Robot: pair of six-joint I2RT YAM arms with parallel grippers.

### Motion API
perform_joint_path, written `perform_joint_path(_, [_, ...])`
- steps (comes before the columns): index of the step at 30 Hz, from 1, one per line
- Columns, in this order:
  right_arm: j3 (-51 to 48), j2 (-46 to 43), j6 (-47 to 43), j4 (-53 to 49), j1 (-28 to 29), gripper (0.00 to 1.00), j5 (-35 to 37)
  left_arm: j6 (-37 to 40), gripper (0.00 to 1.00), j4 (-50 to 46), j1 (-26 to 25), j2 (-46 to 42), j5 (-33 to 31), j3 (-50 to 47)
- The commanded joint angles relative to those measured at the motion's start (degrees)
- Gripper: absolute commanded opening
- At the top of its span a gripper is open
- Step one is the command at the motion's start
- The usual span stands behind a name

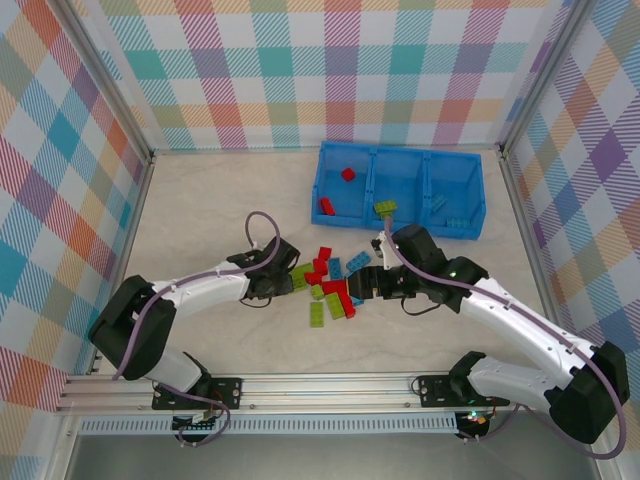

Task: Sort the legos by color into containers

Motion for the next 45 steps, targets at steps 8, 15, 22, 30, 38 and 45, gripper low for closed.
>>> perform_joint_path(8, [1.9,2.2,0.8,0.2,0.3,0.74,0.1,-1.0,0.14,3.3,1.1,1.9,0.6,-3.2])
perform_joint_path(15, [2.8,0.9,1.4,0.7,0.3,0.74,0.6,0.7,0.0,2.0,1.1,-2.8,2.3,-2.8])
perform_joint_path(22, [2.9,-5.9,2.2,0.3,0.3,0.75,11.3,5.4,0.0,2.5,-5.2,-12.7,1.4,7.3])
perform_joint_path(30, [-2.2,-19.5,5.8,2.8,0.2,0.72,34.0,17.1,0.0,18.0,-8.0,9.6,-0.7,28.5])
perform_joint_path(38, [-5.1,-25.5,5.3,1.8,0.2,0.72,40.8,29.5,0.0,16.3,-8.7,36.7,-2.3,59.5])
perform_joint_path(45, [-4.8,-25.3,6.8,-2.9,0.2,0.72,38.4,30.3,0.09,13.8,-9.8,48.0,-2.3,73.9])
